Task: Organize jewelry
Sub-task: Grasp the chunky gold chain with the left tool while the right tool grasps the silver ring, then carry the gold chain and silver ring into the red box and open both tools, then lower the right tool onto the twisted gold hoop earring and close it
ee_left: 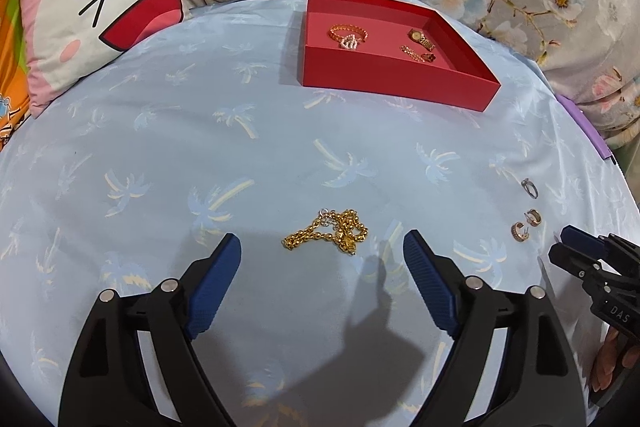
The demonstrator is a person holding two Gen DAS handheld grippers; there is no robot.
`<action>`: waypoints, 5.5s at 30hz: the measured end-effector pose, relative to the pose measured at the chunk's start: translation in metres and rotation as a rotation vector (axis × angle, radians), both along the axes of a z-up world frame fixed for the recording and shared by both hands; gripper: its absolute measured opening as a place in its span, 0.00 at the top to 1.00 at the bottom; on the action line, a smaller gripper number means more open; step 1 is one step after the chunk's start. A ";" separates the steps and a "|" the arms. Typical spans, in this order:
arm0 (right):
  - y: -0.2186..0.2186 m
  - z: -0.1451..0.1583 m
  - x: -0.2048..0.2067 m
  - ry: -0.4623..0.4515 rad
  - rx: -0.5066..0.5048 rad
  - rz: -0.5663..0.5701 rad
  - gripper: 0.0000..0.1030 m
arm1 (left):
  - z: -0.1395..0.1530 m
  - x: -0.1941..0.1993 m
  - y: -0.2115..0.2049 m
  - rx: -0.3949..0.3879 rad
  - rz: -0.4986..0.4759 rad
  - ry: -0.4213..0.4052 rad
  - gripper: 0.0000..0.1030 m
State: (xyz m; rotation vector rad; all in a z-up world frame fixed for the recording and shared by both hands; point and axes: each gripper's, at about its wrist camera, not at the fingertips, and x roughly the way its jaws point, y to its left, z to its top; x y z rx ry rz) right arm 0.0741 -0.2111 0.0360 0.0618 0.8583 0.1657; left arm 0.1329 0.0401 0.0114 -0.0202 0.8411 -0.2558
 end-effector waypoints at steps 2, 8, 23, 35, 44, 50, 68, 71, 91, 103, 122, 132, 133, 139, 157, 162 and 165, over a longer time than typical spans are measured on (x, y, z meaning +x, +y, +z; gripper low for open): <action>0.001 0.000 0.000 0.002 0.000 -0.001 0.62 | -0.001 0.003 0.000 0.003 0.002 0.012 0.22; -0.001 -0.001 0.001 0.006 0.006 -0.009 0.62 | -0.005 0.009 -0.008 0.041 -0.005 0.026 0.35; -0.017 0.003 0.012 0.011 0.063 -0.053 0.60 | -0.003 0.013 -0.024 0.042 -0.079 0.014 0.94; -0.012 0.006 0.059 -0.006 -0.032 -0.059 0.62 | 0.001 0.006 -0.016 -0.058 -0.107 -0.002 0.97; -0.011 -0.006 0.069 0.040 -0.046 -0.066 0.81 | -0.001 0.006 -0.017 -0.070 -0.114 0.009 0.97; -0.012 -0.006 0.070 0.039 -0.047 -0.068 0.82 | -0.002 0.007 -0.016 -0.075 -0.112 0.015 0.97; -0.016 0.003 0.053 -0.014 -0.008 -0.077 0.82 | 0.020 0.003 0.003 -0.160 -0.077 -0.018 0.97; -0.016 0.006 0.051 -0.023 -0.004 -0.075 0.82 | 0.030 0.004 0.009 -0.177 -0.067 -0.025 0.97; -0.019 0.100 0.118 -0.143 0.025 0.004 0.82 | 0.144 0.080 -0.032 -0.142 -0.163 -0.167 0.97; -0.019 0.111 0.256 -0.078 0.112 0.020 0.82 | 0.164 0.208 -0.097 -0.110 -0.189 -0.165 0.97; -0.026 0.077 0.313 0.009 0.114 -0.002 0.82 | 0.110 0.241 -0.109 -0.065 -0.170 -0.099 0.97; 0.014 0.046 0.371 0.156 0.003 0.005 0.82 | 0.081 0.228 -0.072 -0.059 -0.106 -0.042 0.97; 0.017 0.042 0.376 0.173 -0.011 0.002 0.82 | 0.079 0.228 -0.069 -0.061 -0.102 -0.038 0.97; 0.029 0.024 0.392 0.216 -0.059 -0.004 0.81 | 0.070 0.224 -0.056 -0.063 -0.096 -0.040 0.97; -0.022 0.101 0.203 -0.064 -0.035 0.019 0.63 | 0.067 0.157 -0.026 -0.063 -0.092 -0.036 0.93; -0.036 0.080 0.108 -0.058 -0.051 -0.006 0.63 | 0.048 0.108 -0.028 -0.034 -0.111 -0.009 0.71; -0.031 0.058 0.064 -0.043 -0.068 -0.007 0.63 | 0.036 0.081 -0.036 -0.018 -0.128 0.010 0.66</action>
